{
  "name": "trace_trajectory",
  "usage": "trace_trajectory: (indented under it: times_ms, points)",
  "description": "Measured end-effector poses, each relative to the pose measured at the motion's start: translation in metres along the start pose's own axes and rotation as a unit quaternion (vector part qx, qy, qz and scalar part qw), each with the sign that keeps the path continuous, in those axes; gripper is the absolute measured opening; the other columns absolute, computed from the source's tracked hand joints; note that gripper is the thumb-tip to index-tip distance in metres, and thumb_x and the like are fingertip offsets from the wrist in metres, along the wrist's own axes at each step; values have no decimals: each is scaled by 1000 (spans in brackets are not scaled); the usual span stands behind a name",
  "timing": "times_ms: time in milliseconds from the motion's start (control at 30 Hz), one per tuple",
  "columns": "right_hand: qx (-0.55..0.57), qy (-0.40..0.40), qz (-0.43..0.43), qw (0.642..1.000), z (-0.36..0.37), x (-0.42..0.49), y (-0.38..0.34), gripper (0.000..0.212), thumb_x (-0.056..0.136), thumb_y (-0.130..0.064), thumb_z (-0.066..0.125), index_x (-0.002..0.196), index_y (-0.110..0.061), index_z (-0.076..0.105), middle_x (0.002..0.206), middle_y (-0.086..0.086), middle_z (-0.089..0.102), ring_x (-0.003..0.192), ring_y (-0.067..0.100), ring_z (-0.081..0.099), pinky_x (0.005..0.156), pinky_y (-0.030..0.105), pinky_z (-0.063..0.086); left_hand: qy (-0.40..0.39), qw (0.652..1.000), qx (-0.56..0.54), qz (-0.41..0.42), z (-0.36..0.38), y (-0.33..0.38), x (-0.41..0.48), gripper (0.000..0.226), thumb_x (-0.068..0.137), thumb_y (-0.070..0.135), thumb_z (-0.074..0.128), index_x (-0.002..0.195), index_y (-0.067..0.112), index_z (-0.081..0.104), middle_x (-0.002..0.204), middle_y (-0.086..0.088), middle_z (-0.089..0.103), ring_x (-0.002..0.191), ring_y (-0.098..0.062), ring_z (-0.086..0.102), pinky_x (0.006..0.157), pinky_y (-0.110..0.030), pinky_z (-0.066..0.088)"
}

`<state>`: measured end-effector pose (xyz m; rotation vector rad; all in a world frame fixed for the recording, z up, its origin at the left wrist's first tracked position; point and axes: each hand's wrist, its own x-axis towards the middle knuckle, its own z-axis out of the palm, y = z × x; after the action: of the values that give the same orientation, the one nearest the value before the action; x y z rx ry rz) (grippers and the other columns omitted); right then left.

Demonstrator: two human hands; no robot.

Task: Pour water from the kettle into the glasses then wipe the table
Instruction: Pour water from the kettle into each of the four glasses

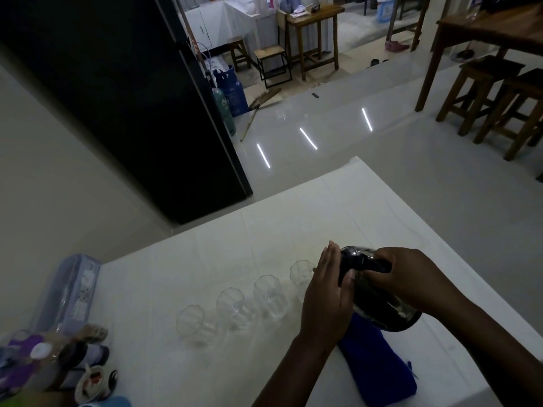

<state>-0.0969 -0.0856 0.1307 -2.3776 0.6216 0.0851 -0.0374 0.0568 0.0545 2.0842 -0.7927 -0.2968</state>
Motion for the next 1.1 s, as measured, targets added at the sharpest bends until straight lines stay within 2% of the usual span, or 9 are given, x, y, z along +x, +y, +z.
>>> trace_trajectory:
  times_ms: [433,667,1100]
  points:
    - [-13,10,-14,1000,0,-1,-7,13,77,-37,63,69,-32,56,61,-11,57,59,3,53,50,20,32,0,1000,-9,0,-5,-1,-1,54,101,42,30,150,27,14,157,13,16,140,7,7,115,-23,16]
    - [-18,12,-9,1000,3,-1,-8,11,79,-37,63,84,-27,63,66,-16,55,63,0,52,52,18,34,-2,1000,-13,-2,-7,-2,-3,56,99,46,28,150,27,15,157,13,17,140,6,8,115,-25,18]
    - [-18,19,-9,1000,6,-2,-8,9,78,-38,64,78,-30,60,65,-15,56,62,1,53,51,19,35,-7,1000,-9,-6,-9,-4,-3,62,95,55,22,150,27,15,157,13,17,141,6,9,115,-24,18]
